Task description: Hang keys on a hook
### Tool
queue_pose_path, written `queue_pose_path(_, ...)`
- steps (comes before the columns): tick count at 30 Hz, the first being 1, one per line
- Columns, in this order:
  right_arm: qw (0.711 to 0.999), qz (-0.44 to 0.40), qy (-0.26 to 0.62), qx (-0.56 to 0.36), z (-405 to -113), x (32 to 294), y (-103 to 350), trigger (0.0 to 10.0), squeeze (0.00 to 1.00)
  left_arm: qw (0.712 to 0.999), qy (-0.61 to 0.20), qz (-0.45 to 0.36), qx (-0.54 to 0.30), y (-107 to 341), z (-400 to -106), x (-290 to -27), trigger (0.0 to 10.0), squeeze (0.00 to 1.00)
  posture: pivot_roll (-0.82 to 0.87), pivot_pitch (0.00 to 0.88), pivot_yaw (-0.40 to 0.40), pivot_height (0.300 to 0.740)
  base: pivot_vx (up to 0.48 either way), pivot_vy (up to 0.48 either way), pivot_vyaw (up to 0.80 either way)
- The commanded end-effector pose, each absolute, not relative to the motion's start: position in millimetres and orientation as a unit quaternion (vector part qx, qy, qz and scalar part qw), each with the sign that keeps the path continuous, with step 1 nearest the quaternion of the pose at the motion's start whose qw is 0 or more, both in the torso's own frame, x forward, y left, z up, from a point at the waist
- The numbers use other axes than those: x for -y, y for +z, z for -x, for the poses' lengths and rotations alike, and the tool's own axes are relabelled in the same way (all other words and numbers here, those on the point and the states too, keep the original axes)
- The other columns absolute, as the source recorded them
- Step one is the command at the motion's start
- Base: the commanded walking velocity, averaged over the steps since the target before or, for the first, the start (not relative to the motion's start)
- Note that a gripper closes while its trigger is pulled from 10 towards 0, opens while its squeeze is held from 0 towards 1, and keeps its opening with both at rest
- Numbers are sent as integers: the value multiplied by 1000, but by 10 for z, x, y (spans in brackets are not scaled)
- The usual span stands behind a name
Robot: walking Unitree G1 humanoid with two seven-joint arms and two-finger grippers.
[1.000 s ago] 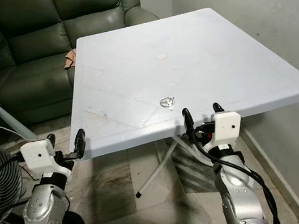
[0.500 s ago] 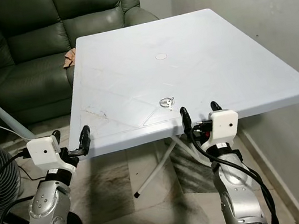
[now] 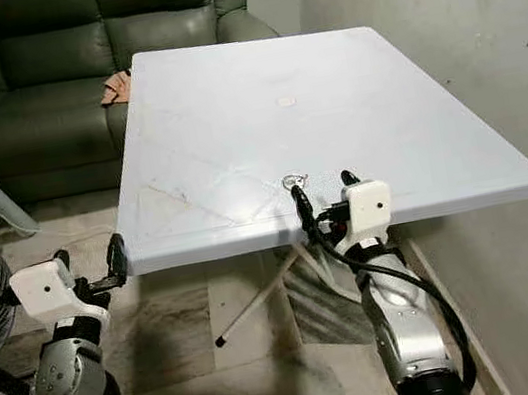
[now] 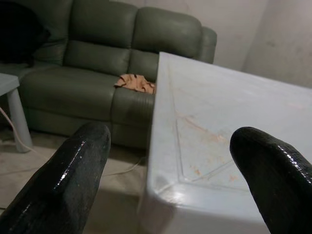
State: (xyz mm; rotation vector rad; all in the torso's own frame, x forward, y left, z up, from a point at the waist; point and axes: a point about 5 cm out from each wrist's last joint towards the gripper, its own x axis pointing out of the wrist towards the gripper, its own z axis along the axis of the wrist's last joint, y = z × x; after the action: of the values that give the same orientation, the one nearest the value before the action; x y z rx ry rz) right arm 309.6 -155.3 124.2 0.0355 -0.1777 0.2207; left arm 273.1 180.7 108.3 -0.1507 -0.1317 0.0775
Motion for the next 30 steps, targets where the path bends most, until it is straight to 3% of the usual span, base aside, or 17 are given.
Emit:
queue_pose_path(1,991,-19,101,87,-3125,1588,1254,10000,0,995,30,66,67,1105,-2723,-1747,10000,0,-10,37,-45,740,0,0,0)
queue_pose_path(8,992,-26,84,89,-3104,1535,1226,10000,0,998,17,30,57,1069,-2736,-1834,10000,0,-29,45,-27,740,0,0,0)
queue_pose_path(30,991,-16,97,86,-3141,1540,1218,10000,0,999,22,19,13,947,-2718,-1721,10000,0,2,44,-29,740,0,0,0)
